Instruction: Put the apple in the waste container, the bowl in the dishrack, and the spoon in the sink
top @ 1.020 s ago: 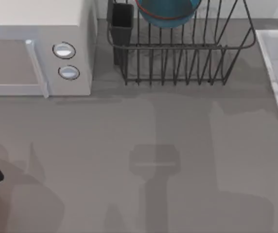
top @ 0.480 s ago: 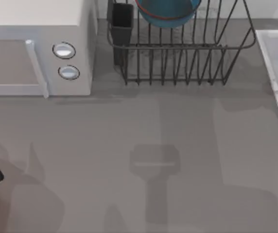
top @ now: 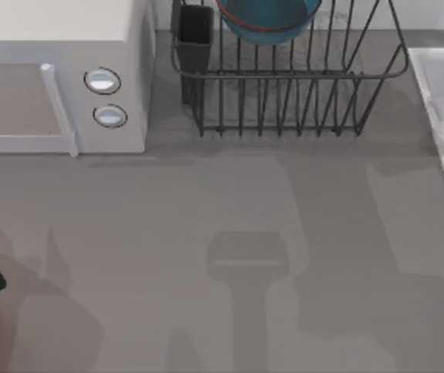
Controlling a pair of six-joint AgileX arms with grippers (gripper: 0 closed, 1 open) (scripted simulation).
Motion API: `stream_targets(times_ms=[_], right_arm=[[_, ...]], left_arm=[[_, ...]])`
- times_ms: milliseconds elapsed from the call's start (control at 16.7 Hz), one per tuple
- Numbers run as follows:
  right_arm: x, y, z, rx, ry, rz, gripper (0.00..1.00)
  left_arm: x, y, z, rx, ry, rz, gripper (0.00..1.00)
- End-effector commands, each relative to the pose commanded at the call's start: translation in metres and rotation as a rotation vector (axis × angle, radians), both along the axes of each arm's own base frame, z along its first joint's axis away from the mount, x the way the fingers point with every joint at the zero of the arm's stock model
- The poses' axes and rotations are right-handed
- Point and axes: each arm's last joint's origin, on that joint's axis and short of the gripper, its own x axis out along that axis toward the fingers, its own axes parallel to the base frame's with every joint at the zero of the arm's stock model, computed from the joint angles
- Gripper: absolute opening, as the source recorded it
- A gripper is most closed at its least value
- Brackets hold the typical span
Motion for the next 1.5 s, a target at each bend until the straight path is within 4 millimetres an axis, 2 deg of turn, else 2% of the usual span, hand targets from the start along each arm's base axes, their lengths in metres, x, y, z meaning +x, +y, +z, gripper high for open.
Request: stream_targets(times_ms=[240, 480, 1260, 1500], right_arm=[[-0.002, 0.002, -0.014, 0.001, 0.008, -0.001, 0.0], [-0.002, 0.002, -0.014, 0.001, 0.008, 0.0, 0.0], [-0.002, 0.002, -0.014, 0.001, 0.008, 0.0, 0.98], [-0.002, 0.002, -0.014, 0.001, 0.008, 0.0, 1.0]], left_arm=[[0.0, 0.0, 0.0, 0.0, 0.0, 0.0, 1.0], [0.0, 0.0, 0.0, 0.0, 0.0, 0.0, 1.0], [0.0, 0.0, 0.0, 0.0, 0.0, 0.0, 1.0], [0.0, 0.0, 0.0, 0.0, 0.0, 0.0, 1.0]])
